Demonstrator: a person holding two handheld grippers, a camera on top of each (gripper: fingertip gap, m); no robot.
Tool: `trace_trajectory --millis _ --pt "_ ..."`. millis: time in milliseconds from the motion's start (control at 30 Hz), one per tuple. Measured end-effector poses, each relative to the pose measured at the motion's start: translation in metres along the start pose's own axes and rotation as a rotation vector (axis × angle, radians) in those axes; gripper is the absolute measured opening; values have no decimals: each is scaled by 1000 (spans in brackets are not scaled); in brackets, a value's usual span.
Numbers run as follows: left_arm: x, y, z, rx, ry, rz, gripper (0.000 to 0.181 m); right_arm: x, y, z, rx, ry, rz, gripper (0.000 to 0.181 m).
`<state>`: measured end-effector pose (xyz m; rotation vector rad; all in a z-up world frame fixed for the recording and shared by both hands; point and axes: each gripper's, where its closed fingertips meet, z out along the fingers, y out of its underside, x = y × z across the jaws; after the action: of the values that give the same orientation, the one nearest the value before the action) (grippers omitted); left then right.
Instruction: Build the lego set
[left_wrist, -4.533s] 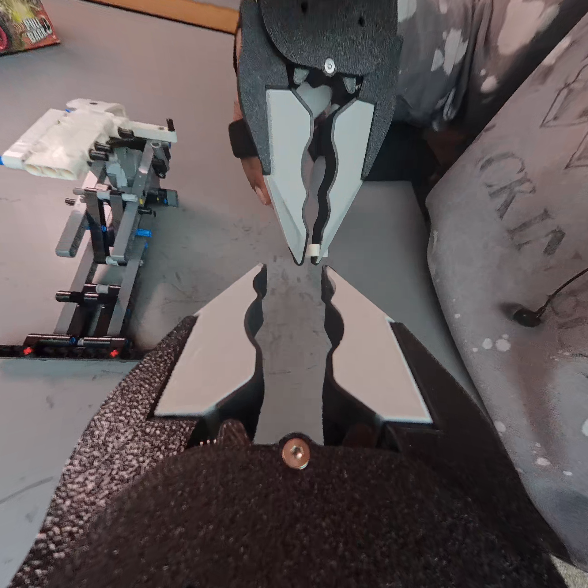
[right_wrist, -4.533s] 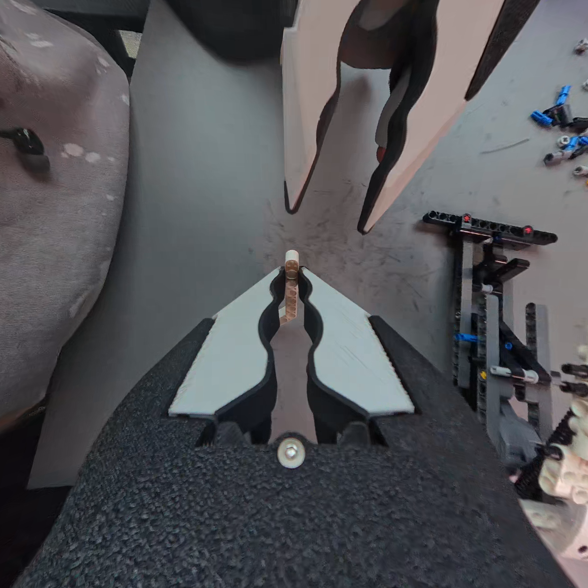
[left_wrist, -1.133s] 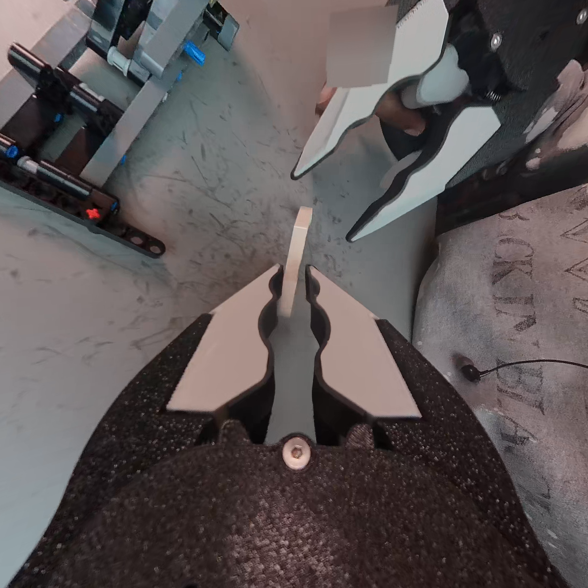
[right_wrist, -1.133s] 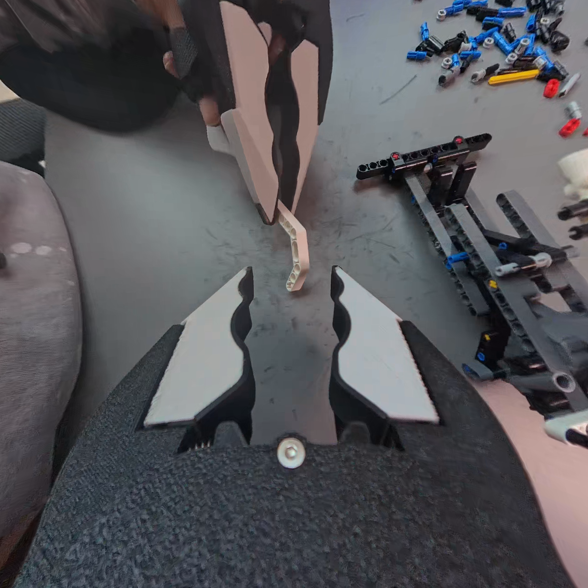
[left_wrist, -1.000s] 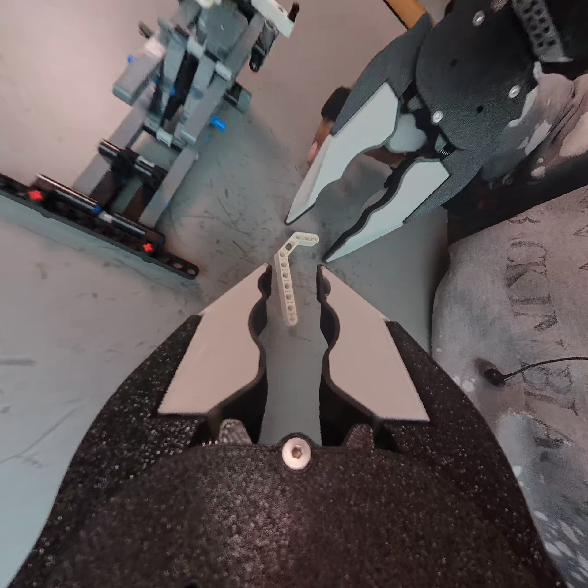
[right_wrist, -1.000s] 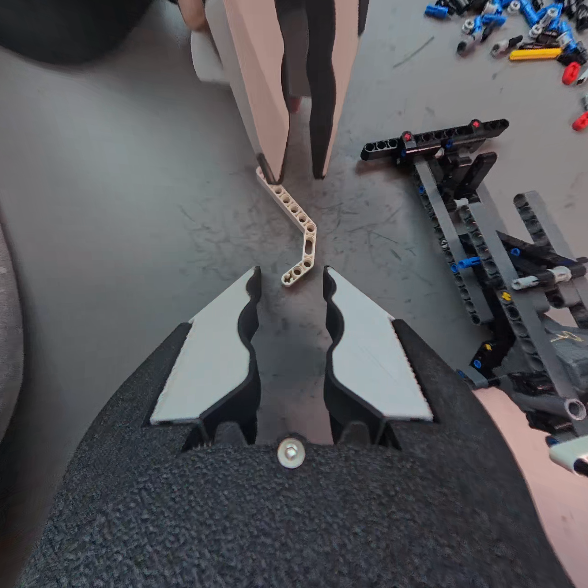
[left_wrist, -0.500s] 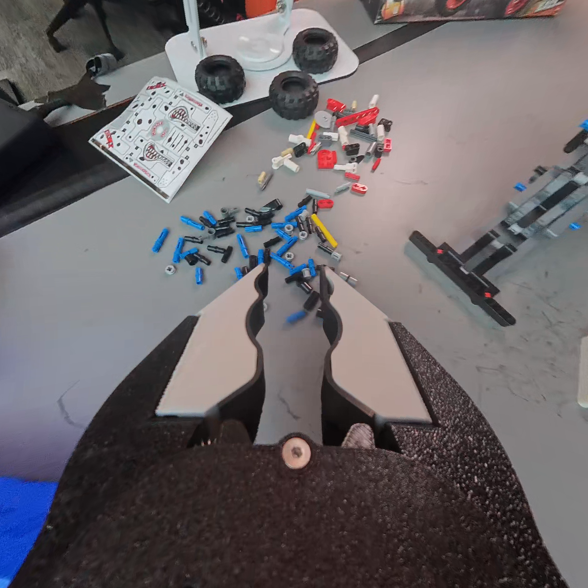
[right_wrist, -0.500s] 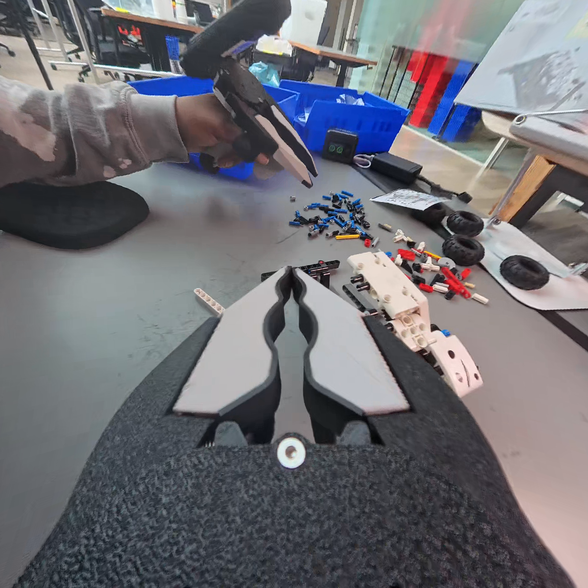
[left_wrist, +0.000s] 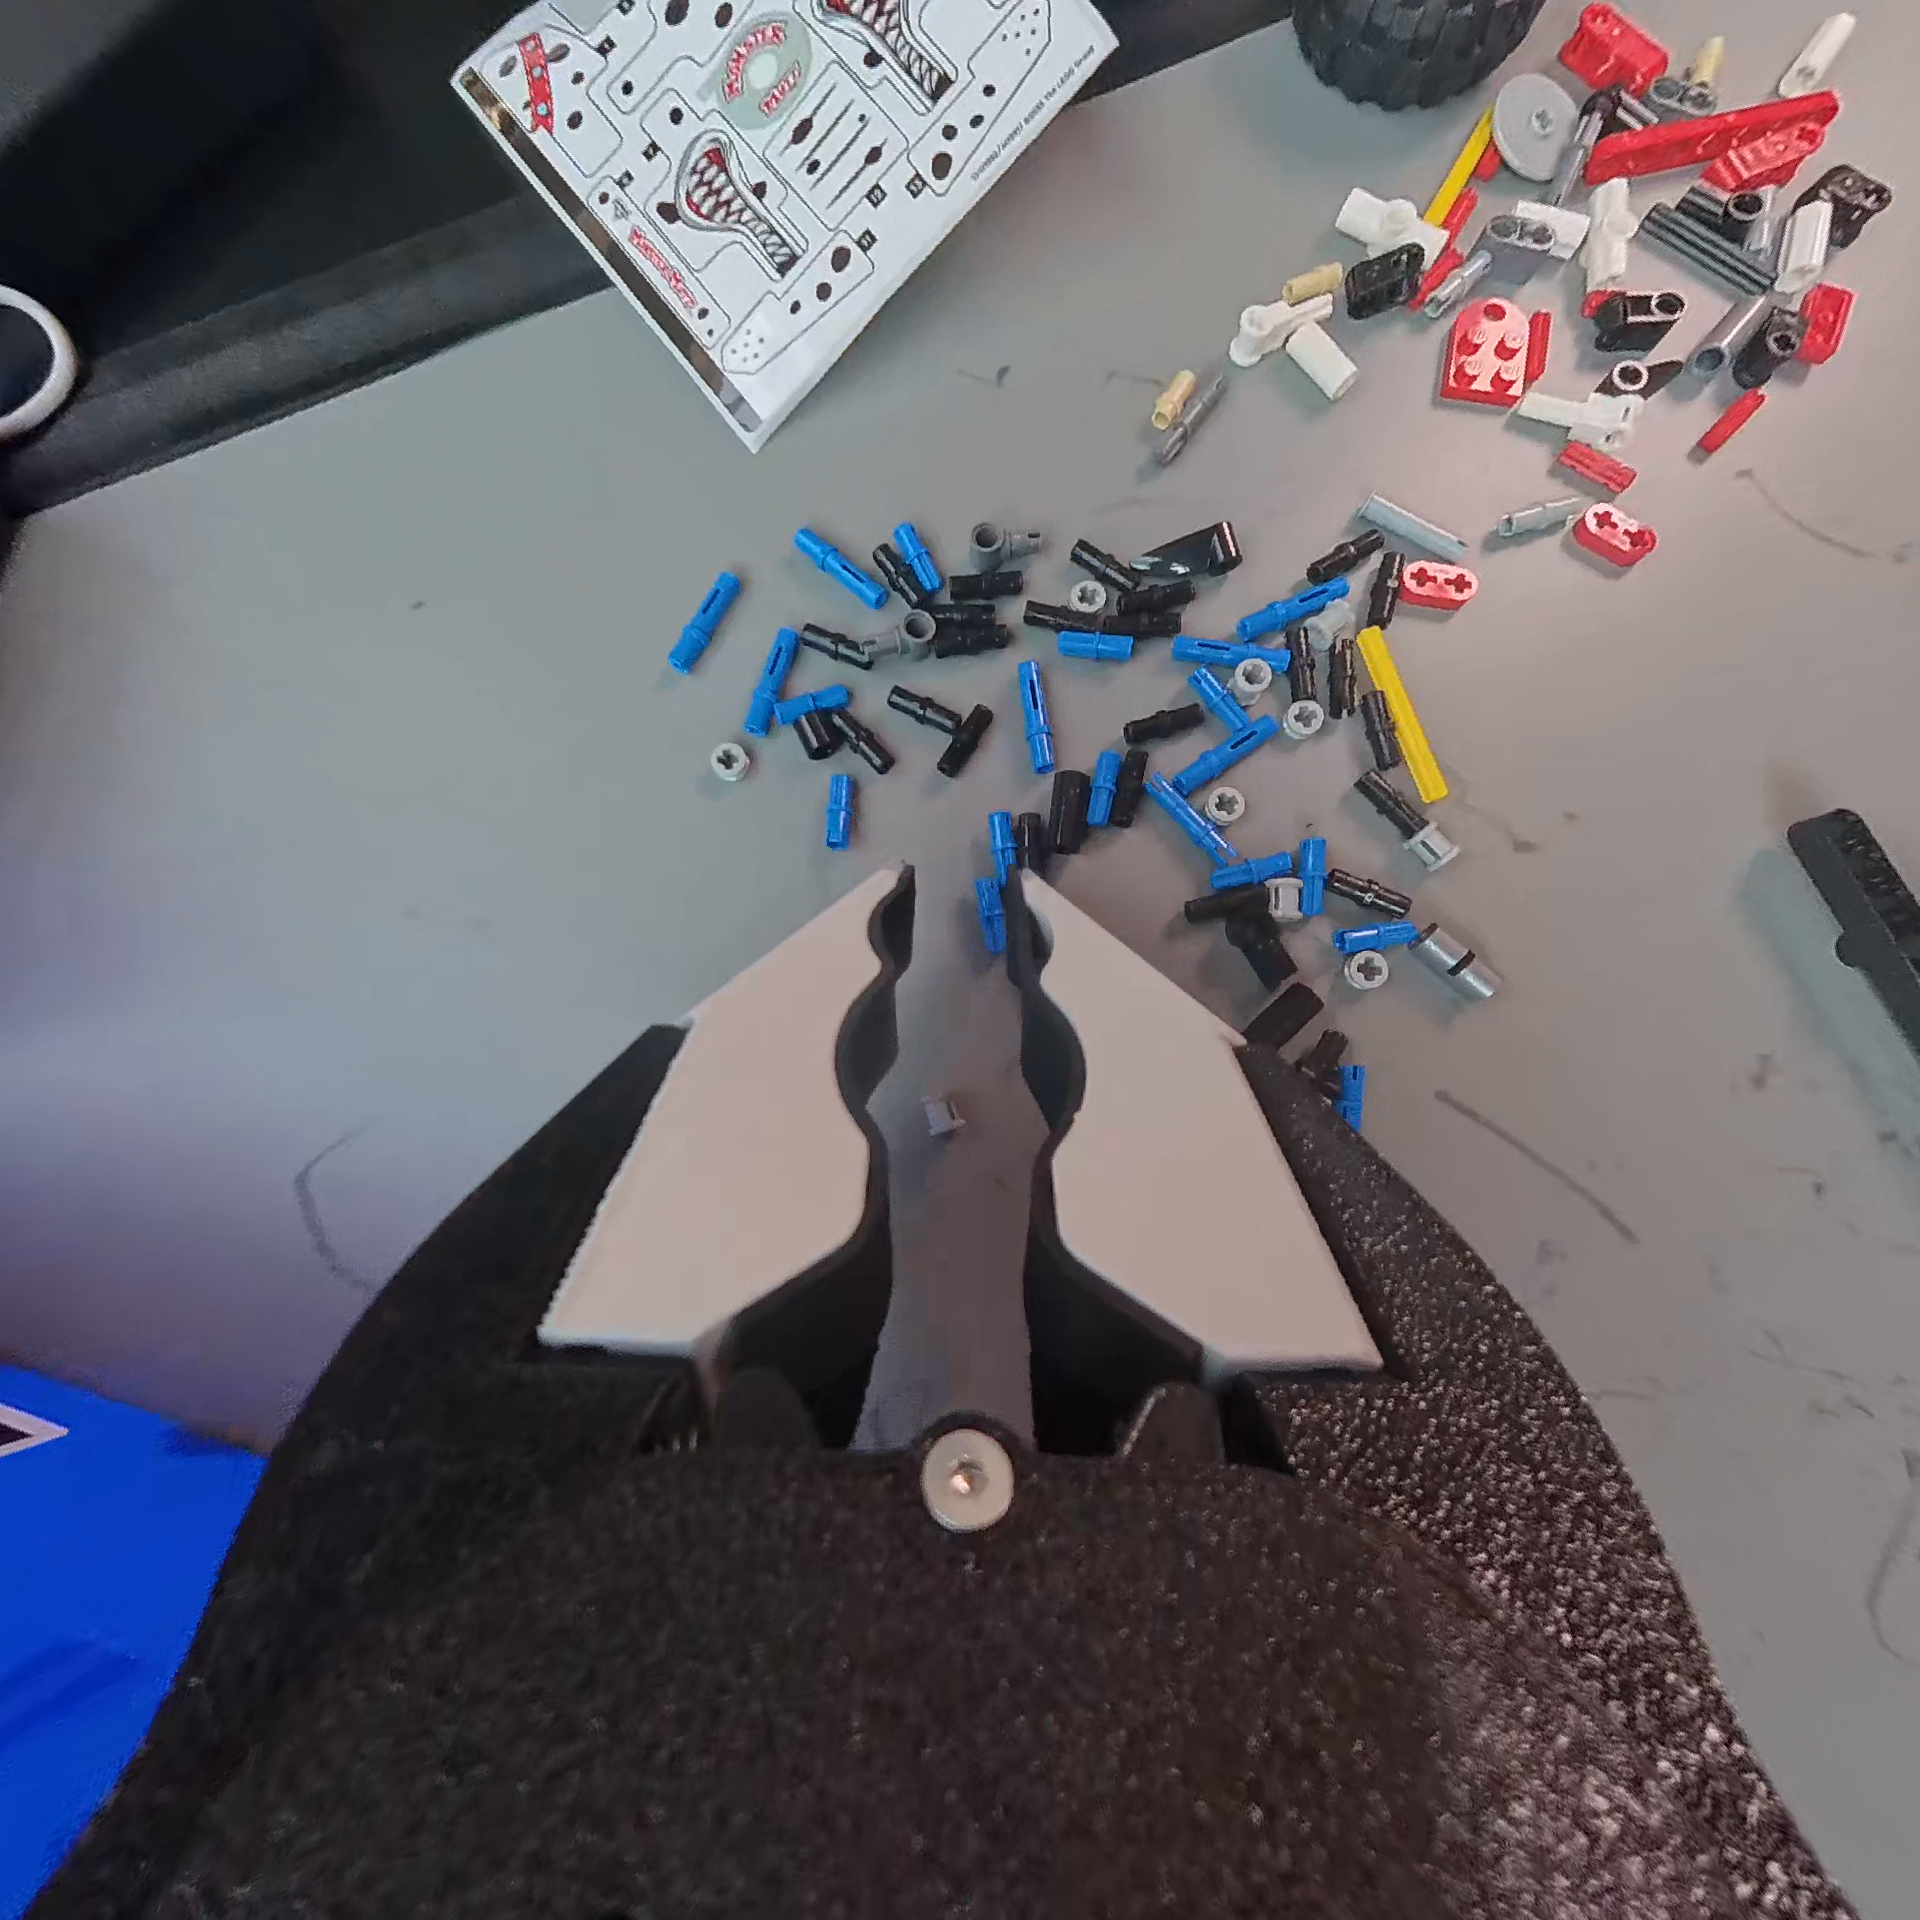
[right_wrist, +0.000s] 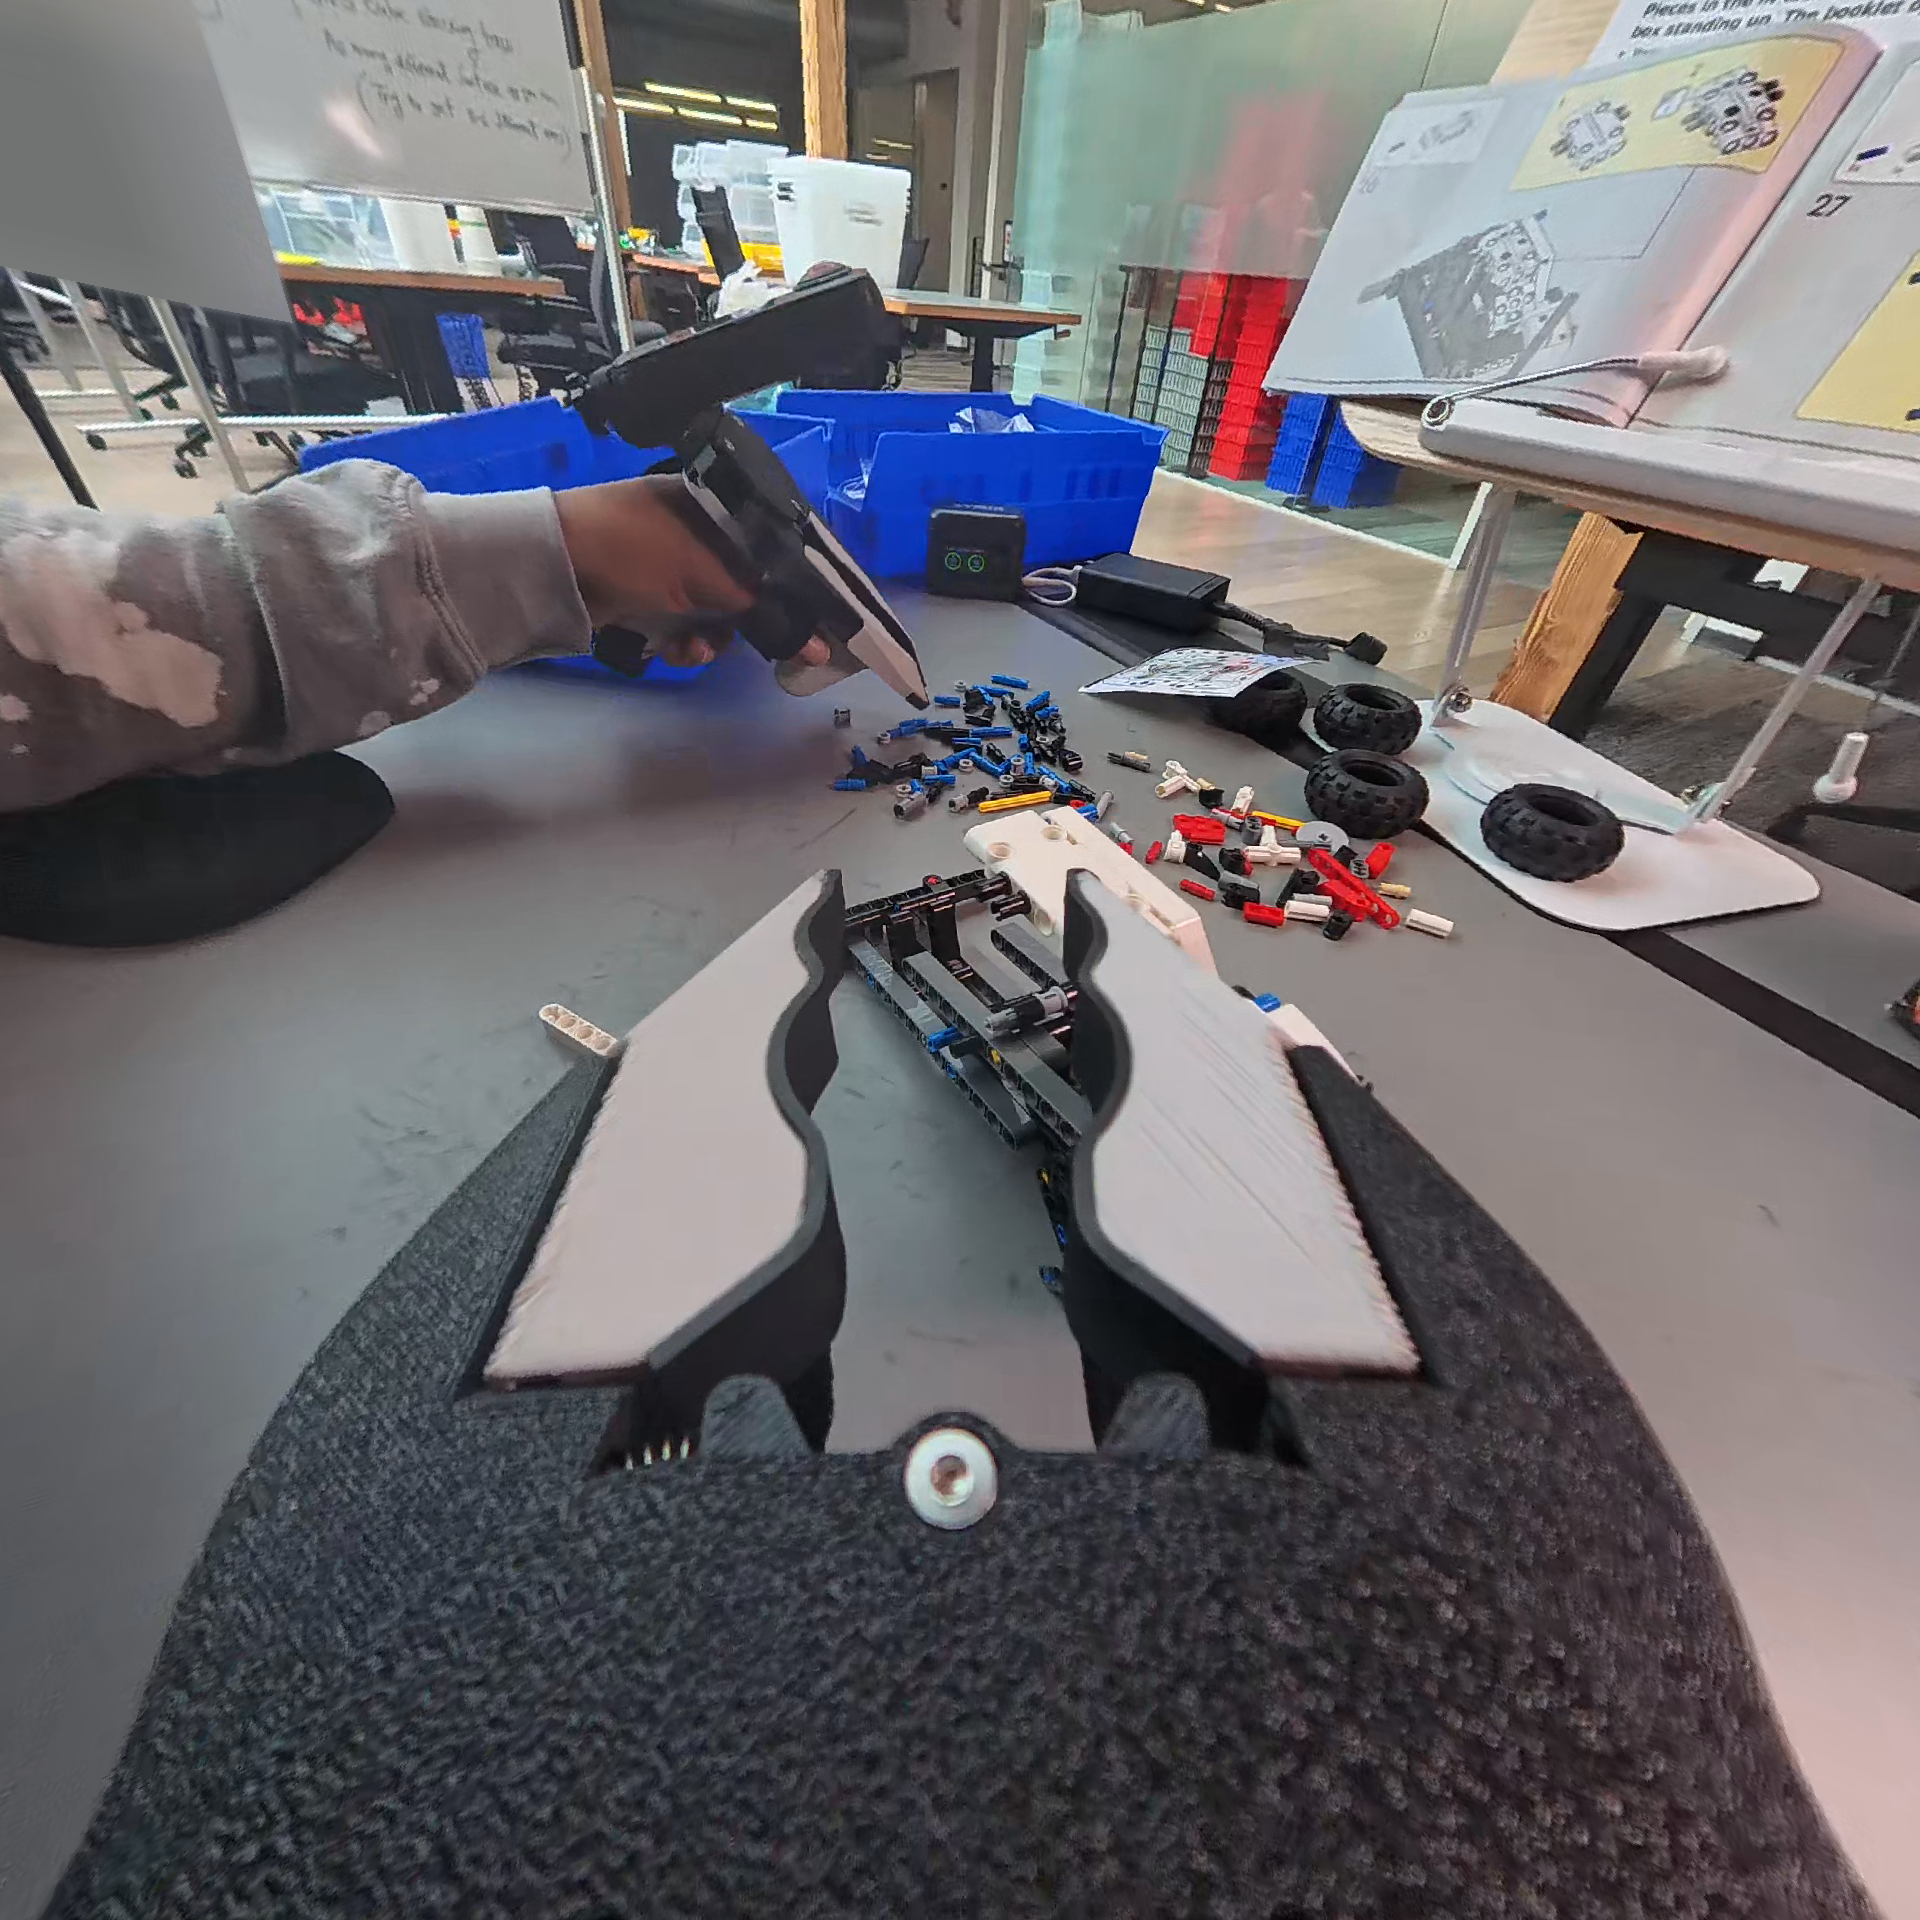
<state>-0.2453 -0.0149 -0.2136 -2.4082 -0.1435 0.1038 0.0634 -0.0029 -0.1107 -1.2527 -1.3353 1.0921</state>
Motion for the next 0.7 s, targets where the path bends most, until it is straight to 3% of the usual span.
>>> trace_trajectory --millis 367,700 --pt "6 10 8 -31 32 36 4 -3 13 4 -39 -17 -47 28" --pt "7 -1 0 68 9 74 3 -6 7 2 5 -23 -73 20"
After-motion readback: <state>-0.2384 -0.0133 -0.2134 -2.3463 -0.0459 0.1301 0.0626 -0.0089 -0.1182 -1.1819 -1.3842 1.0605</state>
